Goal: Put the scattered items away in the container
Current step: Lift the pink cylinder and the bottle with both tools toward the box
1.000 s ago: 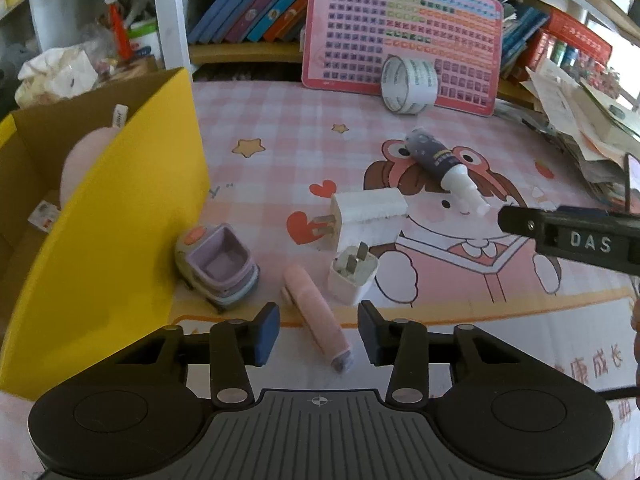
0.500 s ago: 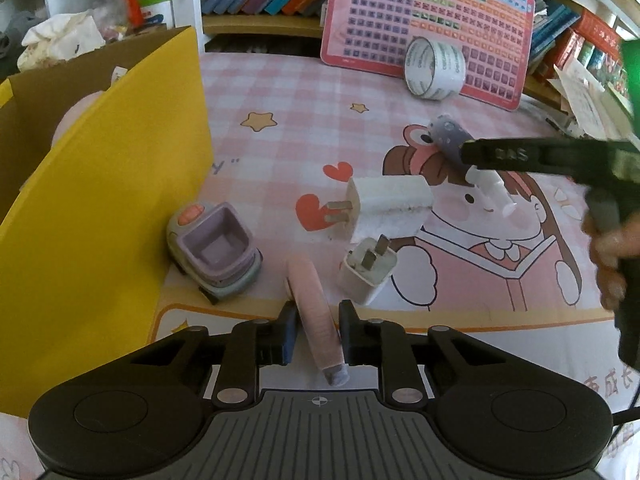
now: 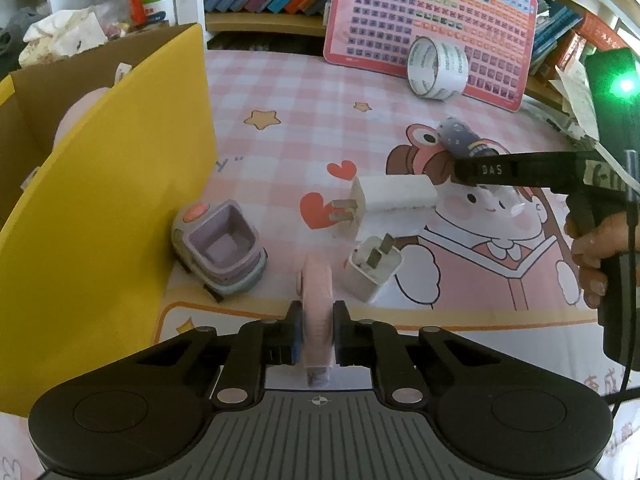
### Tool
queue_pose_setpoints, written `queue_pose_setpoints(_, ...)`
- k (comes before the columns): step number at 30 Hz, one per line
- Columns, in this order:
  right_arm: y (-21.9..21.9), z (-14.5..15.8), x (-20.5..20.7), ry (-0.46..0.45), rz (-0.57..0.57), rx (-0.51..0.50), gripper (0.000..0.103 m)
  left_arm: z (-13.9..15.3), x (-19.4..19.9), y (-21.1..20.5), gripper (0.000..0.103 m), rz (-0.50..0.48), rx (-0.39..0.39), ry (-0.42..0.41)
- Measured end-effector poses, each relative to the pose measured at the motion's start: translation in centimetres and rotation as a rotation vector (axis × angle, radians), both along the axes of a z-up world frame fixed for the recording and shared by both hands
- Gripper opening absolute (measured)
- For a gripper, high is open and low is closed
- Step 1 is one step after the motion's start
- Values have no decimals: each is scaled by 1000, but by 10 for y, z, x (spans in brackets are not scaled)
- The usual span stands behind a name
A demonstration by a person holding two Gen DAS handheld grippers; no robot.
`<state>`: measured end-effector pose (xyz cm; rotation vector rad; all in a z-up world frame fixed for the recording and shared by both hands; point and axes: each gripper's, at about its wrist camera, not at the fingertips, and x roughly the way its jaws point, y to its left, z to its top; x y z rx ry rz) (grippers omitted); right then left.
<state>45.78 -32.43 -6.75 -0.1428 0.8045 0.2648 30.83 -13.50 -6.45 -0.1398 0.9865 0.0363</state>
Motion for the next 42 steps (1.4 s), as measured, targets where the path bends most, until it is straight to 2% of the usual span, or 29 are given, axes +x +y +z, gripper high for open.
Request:
queue_pose_setpoints(5, -8, 7, -28, 37, -7, 67, 31, 14, -14, 3, 13, -10, -12, -43)
queue_pose_setpoints(7, -8, 10, -41, 51, -20, 61, 31, 17, -19, 4, 13, -8, -28, -46)
queue_pose_setpoints(21, -19, 26, -119, 127, -46, 210, 31, 33, -55, 3, 13, -59, -68, -85)
queue_pose_setpoints(27, -16, 29, -149, 141, -45, 218, 31, 32, -67, 5, 13, -84, -90, -85)
queue_pose_setpoints(34, -7, 36, -183, 116, -63, 198, 31, 36, -82, 6, 13, -161, -118, -115)
queue_pose_setpoints(42, 19, 45, -228, 76, -140, 176, 31, 39, -114, 33, 13, -245, -148, -139)
